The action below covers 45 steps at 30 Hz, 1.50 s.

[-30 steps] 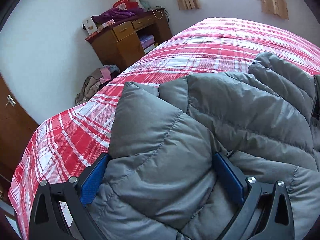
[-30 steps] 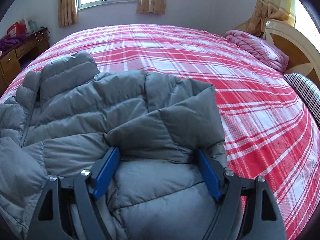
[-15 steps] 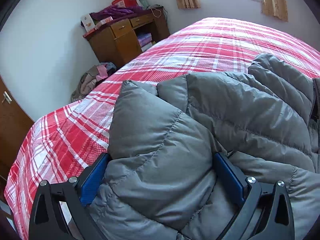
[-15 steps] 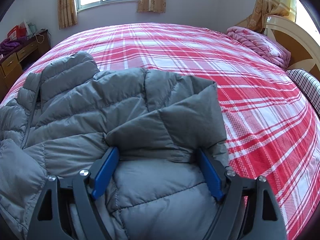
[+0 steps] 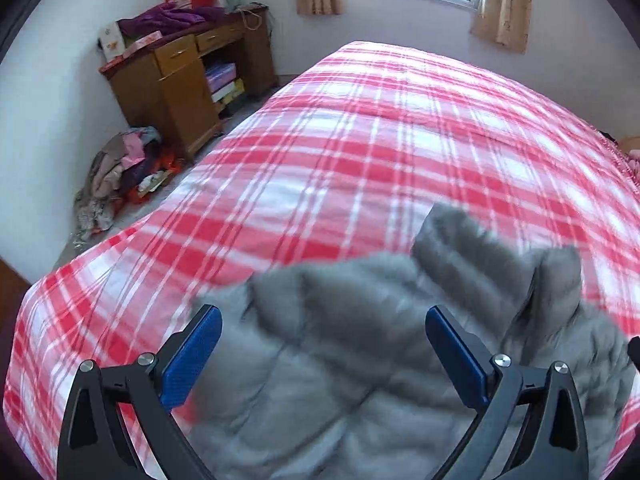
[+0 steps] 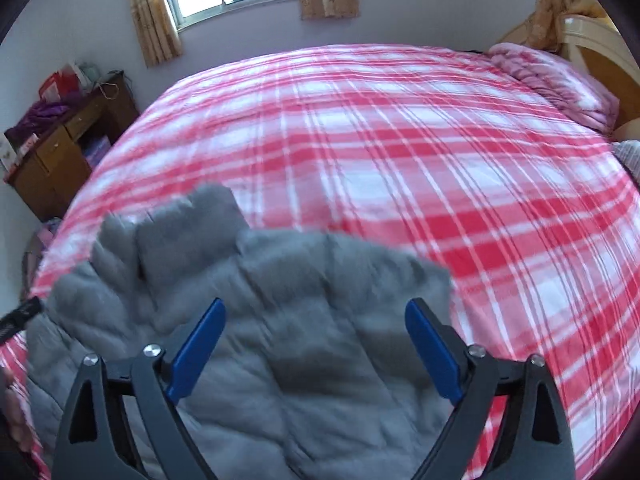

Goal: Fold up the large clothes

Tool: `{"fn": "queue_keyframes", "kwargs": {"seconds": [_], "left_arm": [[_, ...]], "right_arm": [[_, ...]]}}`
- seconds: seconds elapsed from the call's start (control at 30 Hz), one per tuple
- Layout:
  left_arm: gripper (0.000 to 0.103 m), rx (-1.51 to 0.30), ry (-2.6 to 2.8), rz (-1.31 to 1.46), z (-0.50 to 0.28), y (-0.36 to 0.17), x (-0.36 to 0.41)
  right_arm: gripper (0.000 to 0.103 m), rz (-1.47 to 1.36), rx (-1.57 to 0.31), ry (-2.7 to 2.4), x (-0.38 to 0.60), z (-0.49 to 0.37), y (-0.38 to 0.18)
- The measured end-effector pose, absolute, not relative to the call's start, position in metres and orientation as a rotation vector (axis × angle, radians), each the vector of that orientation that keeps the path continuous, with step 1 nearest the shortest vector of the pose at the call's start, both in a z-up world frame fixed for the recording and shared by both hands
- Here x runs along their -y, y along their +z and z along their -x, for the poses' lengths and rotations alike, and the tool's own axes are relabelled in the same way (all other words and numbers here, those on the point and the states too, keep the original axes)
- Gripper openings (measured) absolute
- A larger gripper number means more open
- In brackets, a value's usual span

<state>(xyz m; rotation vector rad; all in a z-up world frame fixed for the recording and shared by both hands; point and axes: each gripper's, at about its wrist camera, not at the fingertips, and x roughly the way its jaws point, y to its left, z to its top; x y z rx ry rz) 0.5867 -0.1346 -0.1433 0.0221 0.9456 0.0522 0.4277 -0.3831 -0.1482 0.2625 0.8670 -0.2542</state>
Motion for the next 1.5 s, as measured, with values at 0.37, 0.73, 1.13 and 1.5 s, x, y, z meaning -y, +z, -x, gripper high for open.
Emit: {"fn": "queue_keyframes", "kwargs": {"seconds": [0.37, 0.73, 1.13, 1.5], "left_arm": [[0.102, -1.011, -0.049, 0.074, -0.685, -0.161, 0.172], [0.094, -1.054, -0.152, -0.031, -0.698, -0.199, 0.214], [0.015, -0.889, -0.379, -0.095, -0.611, -0.141, 0.179], [0.011, -0.806, -0.356, -0.203, -0.541, -0.17, 0.16]], "right_arm": [[0.094, -0.322, -0.895, -0.178, 0.375, -0.532, -0.15], [0.094, -0.266, -0.956, -0.158, 0.372, -0.574, -0.176], [0.009, -0.136, -0.946, 0.013, 0.367, -0.518, -0.157], [0.005, -0.065, -0.875, 0.063, 0.355, -0.441, -0.152]]}}
